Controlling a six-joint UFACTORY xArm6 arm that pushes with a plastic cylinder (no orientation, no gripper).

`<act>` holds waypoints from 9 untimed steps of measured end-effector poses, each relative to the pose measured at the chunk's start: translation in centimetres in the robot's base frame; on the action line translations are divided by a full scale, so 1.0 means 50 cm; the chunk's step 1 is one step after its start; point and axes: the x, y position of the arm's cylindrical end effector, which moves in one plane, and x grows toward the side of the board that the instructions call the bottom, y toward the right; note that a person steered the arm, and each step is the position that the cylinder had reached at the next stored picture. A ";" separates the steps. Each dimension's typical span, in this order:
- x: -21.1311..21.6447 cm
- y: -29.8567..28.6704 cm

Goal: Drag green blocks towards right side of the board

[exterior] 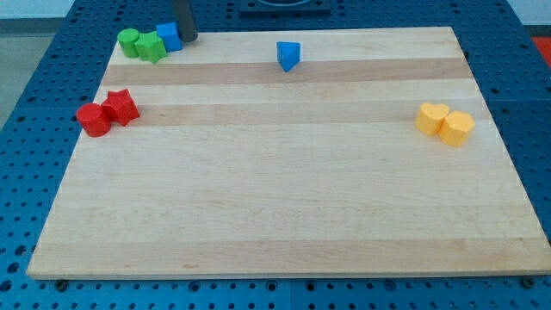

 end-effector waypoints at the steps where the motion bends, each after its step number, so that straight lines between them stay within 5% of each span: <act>1: 0.002 0.005; 3: 0.160 -0.008; 4: 0.217 -0.145; 5: 0.198 -0.255; 9: 0.127 -0.260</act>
